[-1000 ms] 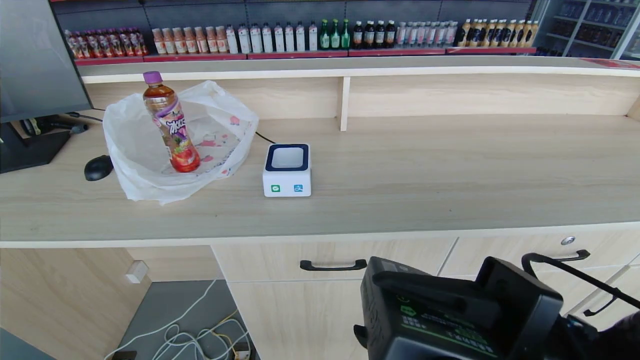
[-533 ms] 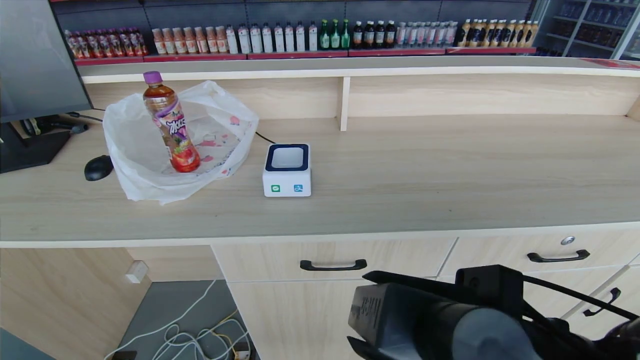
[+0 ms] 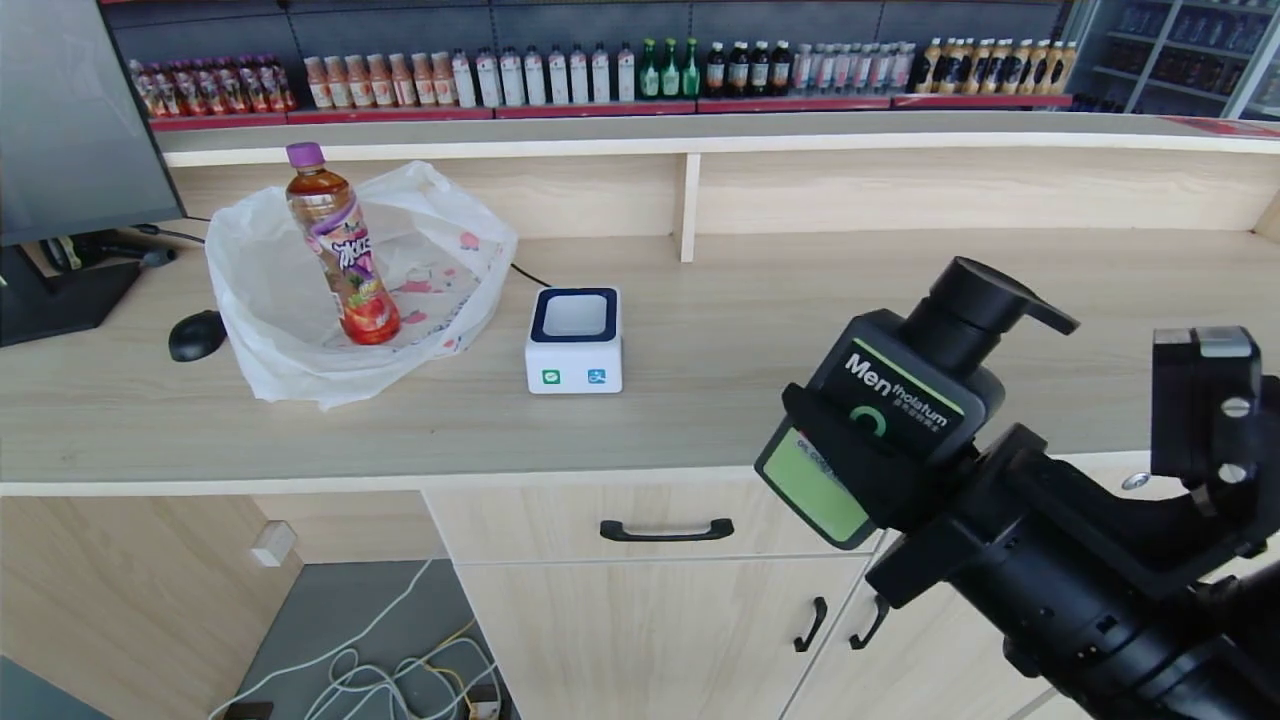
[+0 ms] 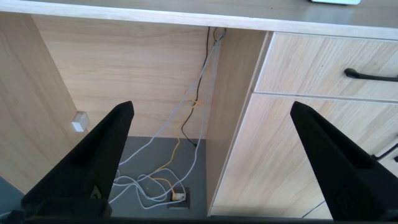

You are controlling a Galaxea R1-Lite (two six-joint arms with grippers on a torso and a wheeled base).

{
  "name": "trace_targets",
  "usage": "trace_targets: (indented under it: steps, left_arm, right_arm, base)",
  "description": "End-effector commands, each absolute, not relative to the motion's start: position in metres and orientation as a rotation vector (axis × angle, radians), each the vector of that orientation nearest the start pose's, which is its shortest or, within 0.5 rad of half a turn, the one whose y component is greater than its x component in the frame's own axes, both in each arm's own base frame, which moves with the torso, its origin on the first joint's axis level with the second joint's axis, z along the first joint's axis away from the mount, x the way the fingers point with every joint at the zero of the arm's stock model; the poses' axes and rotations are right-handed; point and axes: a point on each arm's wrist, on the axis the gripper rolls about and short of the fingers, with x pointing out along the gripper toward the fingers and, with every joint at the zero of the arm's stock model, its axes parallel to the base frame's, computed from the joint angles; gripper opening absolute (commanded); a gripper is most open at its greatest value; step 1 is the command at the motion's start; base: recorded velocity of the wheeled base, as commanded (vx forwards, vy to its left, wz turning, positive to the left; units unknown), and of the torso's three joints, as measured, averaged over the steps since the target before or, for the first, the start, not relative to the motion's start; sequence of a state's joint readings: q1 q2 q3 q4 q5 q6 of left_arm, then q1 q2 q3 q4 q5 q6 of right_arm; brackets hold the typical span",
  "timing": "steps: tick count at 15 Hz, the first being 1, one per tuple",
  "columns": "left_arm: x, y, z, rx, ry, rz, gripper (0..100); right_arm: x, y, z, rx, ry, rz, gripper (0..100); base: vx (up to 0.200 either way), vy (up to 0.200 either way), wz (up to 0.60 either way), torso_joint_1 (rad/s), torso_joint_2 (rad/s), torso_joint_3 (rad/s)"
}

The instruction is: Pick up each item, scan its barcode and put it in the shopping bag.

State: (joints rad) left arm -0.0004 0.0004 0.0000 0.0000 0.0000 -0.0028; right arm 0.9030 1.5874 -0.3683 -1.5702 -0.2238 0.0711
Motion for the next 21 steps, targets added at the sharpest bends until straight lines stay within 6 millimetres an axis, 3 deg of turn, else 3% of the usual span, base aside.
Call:
trace_targets:
  steps: [1,6,9,12,21]
  left_arm:
    - [-0.023,0.0,0.075,-0.003,0.0,0.0,100]
    - [-0.023,0.0,0.075,-0.003,0.0,-0.002,100]
    - [-0.023,0.0,0.075,-0.002,0.0,-0.002,100]
    - [-0.023,0.0,0.075,-0.002,0.0,-0.002,100]
    - [-0.023,0.0,0.075,-0.006,0.0,0.0,100]
  right_arm:
    - [0.156,0.172,0.199,0.262,-0.292,0.628,0]
    - [0.196,0.152,0.198,0.217,-0.313,0.446,0]
    - [0.227,0.161,0.222,0.211,-0.426,0.392,0]
    - [0.229,0.162,0.225,0.213,-0.44,0.384,0]
    - [0.216,0.149,0.228,0.216,-0.444,0.375,0]
  base:
    - [0.0,0.0,0.0,0.0,0.0,0.0]
    - [0.0,0.0,0.0,0.0,0.0,0.0]
    - [0.0,0.0,0.0,0.0,0.0,0.0]
    - [0.0,0.0,0.0,0.0,0.0,0.0]
    - [0.0,0.2,0.0,0.002,0.0,0.001]
